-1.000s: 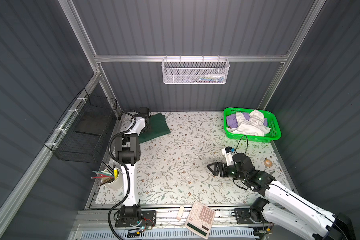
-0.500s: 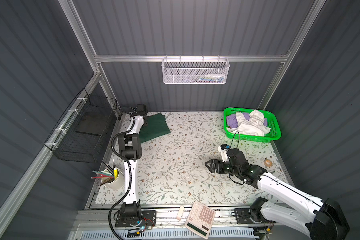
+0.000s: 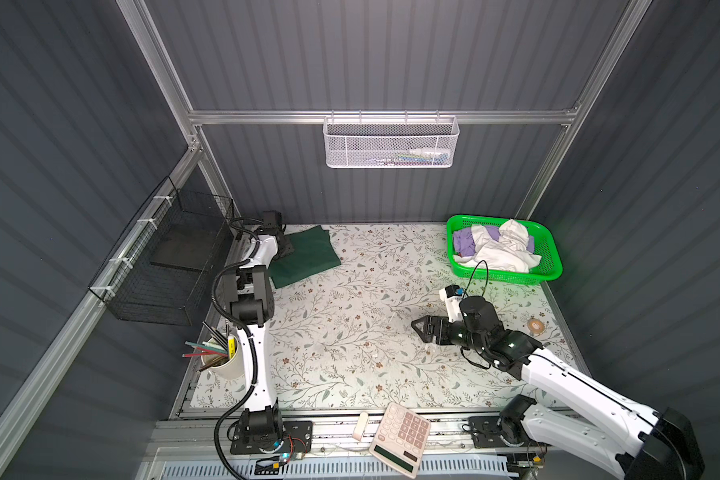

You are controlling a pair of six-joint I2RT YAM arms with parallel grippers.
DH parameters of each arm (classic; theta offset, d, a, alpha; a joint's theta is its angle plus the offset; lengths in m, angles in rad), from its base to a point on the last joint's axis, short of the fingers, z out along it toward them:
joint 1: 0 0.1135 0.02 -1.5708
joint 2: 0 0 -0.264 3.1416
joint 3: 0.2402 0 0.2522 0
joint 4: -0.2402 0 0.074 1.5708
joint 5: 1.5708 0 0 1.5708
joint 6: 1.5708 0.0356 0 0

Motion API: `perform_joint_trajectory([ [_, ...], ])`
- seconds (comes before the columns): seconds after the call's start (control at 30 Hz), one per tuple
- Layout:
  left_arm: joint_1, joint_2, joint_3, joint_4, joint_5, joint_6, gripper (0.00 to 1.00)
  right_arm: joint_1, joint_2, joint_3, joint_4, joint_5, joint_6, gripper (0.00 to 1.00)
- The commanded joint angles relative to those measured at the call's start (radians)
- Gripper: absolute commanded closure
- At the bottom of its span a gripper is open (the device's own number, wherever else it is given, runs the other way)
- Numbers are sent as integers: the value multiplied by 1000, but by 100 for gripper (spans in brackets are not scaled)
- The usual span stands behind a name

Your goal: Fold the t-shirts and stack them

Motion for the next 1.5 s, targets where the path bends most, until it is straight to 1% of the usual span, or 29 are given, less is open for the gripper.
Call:
perform_joint_trajectory([
  [0.0,-32,-160,-120,99,128,-9,56,-50,-68,25,-29,49,34,1],
  [0.1,-88,-325,-327,241,102,8,49,-158,-155,-26,32,30,80,1],
  [0.17,-129,-428,-429,280,81,13,44,-221,-201,-20,-16,81,58,1],
  [0.23,-170,-530,-519,282,66,15,39,-275,-226,4,-88,162,-9,1],
  [0.27,-189,-592,-588,290,61,15,34,-302,-236,11,-115,215,-52,1],
  [0.33,-212,-728,-761,334,47,-16,25,-352,-249,-1,-115,296,-152,1],
  [0.4,-213,-878,-940,362,12,-68,21,-401,-266,-42,-83,381,-238,1],
  [0.5,-215,-1046,-1104,319,-133,-67,17,-438,-303,-143,54,514,-333,1],
  [0.57,-215,-1108,-1162,270,-268,-43,14,-443,-320,-282,283,573,-439,1],
  [0.6,-216,-1125,-1192,260,-350,-31,9,-451,-319,-359,405,590,-467,1],
  [0.63,-215,-1123,-1221,261,-437,-37,1,-459,-308,-414,500,602,-462,1],
  [0.67,-214,-1105,-1248,257,-549,-61,0,-470,-284,-468,603,611,-443,1],
  [0.7,-214,-1076,-1272,260,-620,-83,0,-479,-246,-519,722,614,-427,1],
  [0.73,-215,-1048,-1292,287,-651,-84,0,-483,-220,-527,768,627,-410,1],
  [0.77,-215,-1019,-1318,331,-668,-90,0,-486,-189,-526,809,601,-429,1],
  [0.83,-215,-990,-1421,527,-629,-53,0,-487,-119,-525,903,553,-496,1],
  [0.87,-213,-989,-1497,720,-579,-9,0,-489,-73,-523,961,542,-520,1],
  [0.9,-215,-1010,-1516,753,-533,3,0,-495,-27,-518,1008,531,-540,1],
  [1.0,-218,-1014,-1674,1202,-458,111,0,-537,80,-471,1048,498,-538,1],
  [1.07,-218,-947,-1726,1436,-412,173,0,-574,162,-451,1130,445,-535,1],
  [1.1,-218,-907,-1716,1483,-369,231,1,-593,219,-452,1205,401,-540,1],
  [1.13,-221,-883,-1681,1460,-332,267,1,-608,269,-456,1274,362,-544,1],
  [1.2,-221,-870,-1614,1331,-277,288,4,-641,385,-460,1389,291,-564,1],
  [1.23,-221,-861,-1619,1355,-270,298,4,-663,461,-466,1468,261,-546,1],
  [1.27,-221,-862,-1637,1393,-251,319,5,-672,559,-482,1608,222,-551,1],
  [1.3,-224,-869,-1661,1430,-236,341,5,-670,595,-471,1674,209,-559,1],
  [1.37,-225,-830,-1704,1572,-253,360,5,-671,491,-419,1415,136,-582,1],
  [1.4,-224,-757,-1726,1692,-264,382,5,-672,504,-393,1376,113,-588,1],
  [1.47,-227,-588,-1720,1911,-267,421,4,-672,564,-361,1409,110,-587,1],
])
